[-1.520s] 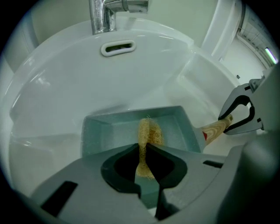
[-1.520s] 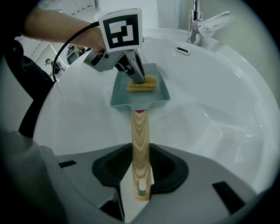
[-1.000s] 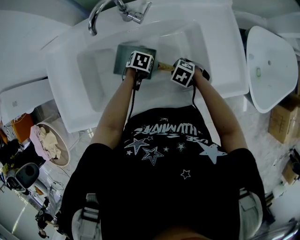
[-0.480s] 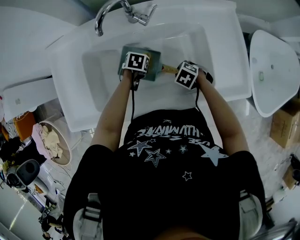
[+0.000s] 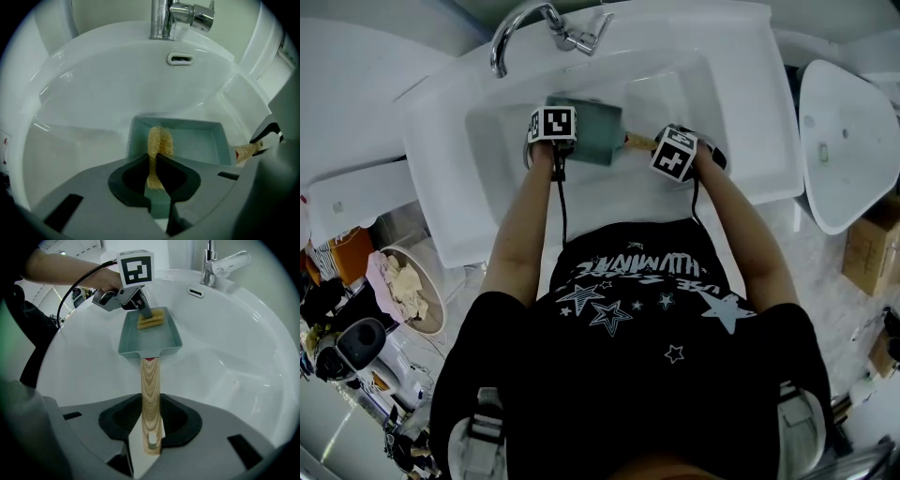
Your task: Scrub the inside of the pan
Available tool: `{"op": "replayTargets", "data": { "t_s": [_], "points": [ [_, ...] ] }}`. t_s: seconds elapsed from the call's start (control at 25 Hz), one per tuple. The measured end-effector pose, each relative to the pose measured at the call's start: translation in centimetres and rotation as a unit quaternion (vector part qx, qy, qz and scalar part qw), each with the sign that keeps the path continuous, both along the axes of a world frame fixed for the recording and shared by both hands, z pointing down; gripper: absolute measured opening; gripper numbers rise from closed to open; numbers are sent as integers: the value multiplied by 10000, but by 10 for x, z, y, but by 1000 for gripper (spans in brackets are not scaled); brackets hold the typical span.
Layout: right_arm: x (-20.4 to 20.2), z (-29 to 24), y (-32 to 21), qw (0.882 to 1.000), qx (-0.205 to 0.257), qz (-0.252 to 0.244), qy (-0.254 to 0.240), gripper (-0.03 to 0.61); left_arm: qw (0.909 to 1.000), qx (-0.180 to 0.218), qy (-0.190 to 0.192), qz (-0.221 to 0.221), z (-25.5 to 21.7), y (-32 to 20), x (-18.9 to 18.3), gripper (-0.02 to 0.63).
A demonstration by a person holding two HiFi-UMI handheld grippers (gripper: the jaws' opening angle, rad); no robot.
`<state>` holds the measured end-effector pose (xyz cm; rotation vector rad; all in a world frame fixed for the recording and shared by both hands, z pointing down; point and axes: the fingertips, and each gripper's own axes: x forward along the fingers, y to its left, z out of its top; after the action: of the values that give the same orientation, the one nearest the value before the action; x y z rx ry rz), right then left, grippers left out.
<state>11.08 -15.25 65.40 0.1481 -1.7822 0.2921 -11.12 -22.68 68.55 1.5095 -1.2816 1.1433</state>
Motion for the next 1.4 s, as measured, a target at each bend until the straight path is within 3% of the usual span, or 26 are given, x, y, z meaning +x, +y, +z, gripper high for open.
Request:
{"op": "replayTargets", "data": {
  "t_s": [0.24, 0.48, 0.92, 1.4],
  "points": [
    [-1, 1, 1, 10000, 4, -9, -10, 120, 9993, 85, -293, -215, 3, -7, -11, 51],
    [0, -1, 1, 10000, -9, -32, -7, 119, 9990, 95, -444, 11, 2, -13, -3, 51],
    [0, 0, 1, 10000, -22, -30, -10, 120, 9994, 80, -165, 280, 5, -12, 28, 51],
    [0, 1, 1, 10000, -9, -45, 14, 120, 9973, -113, 428, 579, 8, -3, 81, 51]
  ]
}}
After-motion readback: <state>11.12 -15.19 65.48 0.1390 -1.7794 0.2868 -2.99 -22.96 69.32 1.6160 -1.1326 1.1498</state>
